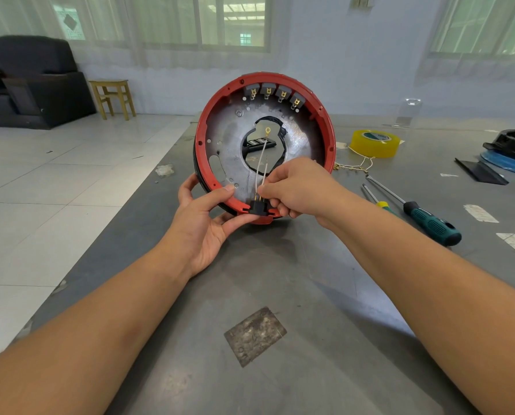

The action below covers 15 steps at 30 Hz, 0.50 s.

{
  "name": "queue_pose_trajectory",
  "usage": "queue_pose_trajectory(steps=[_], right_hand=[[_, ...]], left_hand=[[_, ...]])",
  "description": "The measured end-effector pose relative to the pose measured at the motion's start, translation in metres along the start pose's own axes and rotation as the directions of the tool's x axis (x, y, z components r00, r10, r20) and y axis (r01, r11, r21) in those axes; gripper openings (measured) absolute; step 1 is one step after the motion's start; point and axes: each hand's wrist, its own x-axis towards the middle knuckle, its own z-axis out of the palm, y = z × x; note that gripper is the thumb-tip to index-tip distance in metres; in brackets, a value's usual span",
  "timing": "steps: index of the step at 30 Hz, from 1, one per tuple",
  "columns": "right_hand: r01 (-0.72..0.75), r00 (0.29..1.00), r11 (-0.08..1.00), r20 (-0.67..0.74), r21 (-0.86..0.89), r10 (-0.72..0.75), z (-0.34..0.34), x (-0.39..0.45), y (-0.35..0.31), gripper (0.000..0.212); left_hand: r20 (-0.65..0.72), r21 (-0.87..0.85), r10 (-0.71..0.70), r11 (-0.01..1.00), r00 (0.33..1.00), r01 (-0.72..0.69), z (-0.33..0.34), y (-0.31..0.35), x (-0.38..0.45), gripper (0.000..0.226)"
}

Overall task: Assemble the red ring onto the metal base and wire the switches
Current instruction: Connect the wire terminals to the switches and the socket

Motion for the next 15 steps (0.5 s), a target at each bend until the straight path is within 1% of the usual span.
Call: queue_pose_trajectory(steps=[15], right_hand=[[-0.007, 1.0, 1.0, 0.021, 0.002, 0.007, 0.0015, -0.001, 0.0004, 0.012]], left_hand=[[-0.007, -0.016, 0.009, 1.0, 1.0, -0.01, -0.0001, -0.0001, 0.0, 0.067]])
